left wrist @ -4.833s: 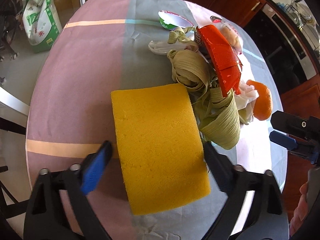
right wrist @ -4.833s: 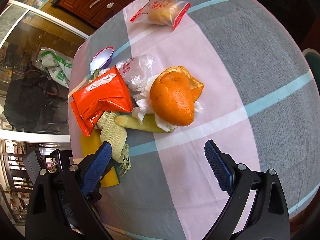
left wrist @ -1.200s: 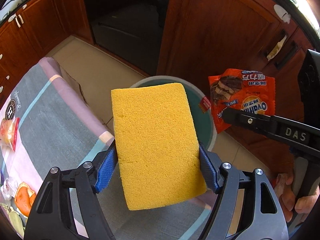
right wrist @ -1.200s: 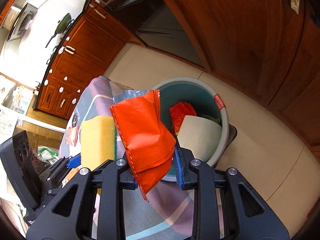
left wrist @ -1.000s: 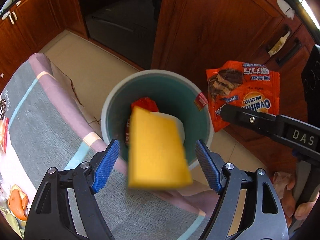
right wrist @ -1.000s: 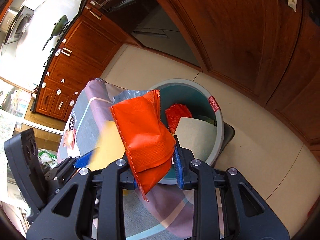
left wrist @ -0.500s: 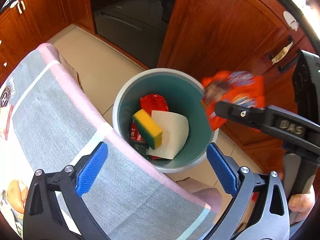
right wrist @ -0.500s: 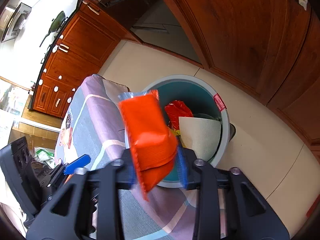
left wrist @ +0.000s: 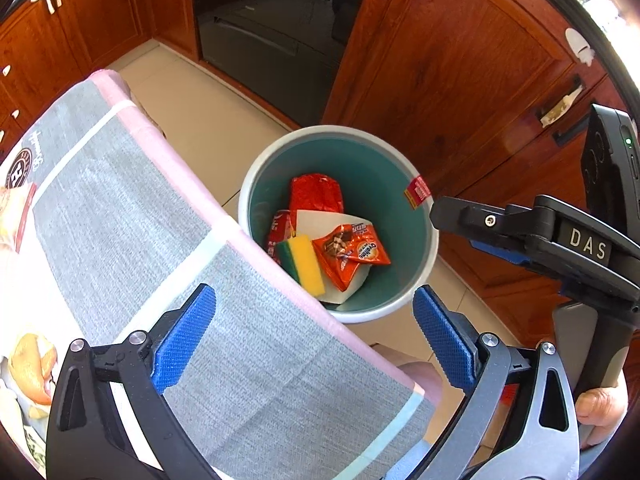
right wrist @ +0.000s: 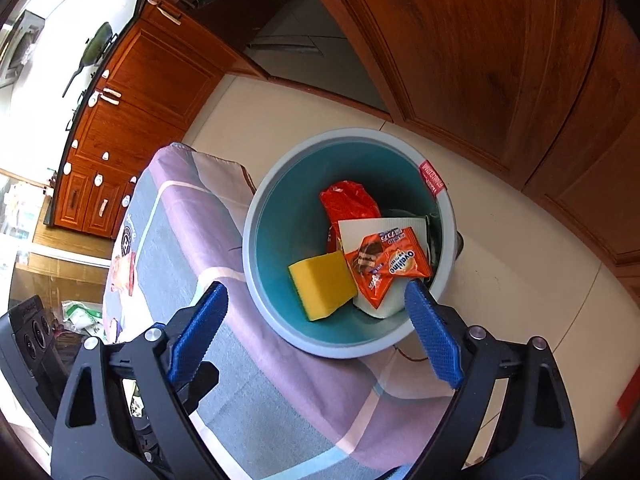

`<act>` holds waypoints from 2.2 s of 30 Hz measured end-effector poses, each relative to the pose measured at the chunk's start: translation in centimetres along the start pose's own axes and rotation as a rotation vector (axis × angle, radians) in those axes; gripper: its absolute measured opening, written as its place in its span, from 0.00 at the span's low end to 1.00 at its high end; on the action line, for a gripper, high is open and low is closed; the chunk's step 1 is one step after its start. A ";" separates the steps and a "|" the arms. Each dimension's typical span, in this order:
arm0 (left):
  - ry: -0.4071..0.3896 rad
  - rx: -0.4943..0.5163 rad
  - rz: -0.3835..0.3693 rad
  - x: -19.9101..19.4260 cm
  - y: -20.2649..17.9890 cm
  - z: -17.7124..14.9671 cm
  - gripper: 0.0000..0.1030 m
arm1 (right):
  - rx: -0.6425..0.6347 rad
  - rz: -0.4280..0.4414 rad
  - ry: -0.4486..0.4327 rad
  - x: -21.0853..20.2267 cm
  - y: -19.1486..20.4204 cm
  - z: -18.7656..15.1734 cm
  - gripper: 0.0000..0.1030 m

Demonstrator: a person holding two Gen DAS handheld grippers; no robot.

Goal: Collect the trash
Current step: 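Return both grippers from the bin to the table items, then grasp the corn husk with the left gripper while the right gripper grasps the orange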

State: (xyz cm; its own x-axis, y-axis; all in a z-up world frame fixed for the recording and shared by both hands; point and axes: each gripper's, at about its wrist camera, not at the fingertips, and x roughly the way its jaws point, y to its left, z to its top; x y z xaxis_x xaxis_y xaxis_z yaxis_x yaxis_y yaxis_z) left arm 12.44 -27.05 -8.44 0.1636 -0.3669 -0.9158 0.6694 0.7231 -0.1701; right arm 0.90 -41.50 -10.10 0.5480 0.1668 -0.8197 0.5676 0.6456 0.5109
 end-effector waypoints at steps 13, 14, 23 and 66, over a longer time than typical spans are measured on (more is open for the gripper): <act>-0.044 -0.083 0.029 -4.3 3.9 -4.5 0.96 | -0.073 0.020 0.033 -0.3 4.3 -3.1 0.84; -0.046 -0.095 0.031 -4.6 4.5 -4.9 0.96 | -0.083 0.024 0.036 -0.3 4.8 -3.5 0.84; -0.087 -0.192 0.049 -8.1 9.2 -8.9 0.96 | -0.168 0.047 0.066 0.0 9.9 -6.8 0.84; -0.100 -0.630 0.199 -12.0 34.7 -21.9 0.96 | -0.502 0.066 0.284 16.3 31.3 -15.9 0.66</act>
State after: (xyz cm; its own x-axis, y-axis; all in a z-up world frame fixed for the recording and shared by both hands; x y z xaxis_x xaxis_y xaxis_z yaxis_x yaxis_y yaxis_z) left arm 17.79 15.28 -11.30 0.3267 -0.2216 -0.9188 0.0729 0.9751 -0.2092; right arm 17.83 -6.72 -11.53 0.3467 0.3673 -0.8631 0.1387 0.8899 0.4345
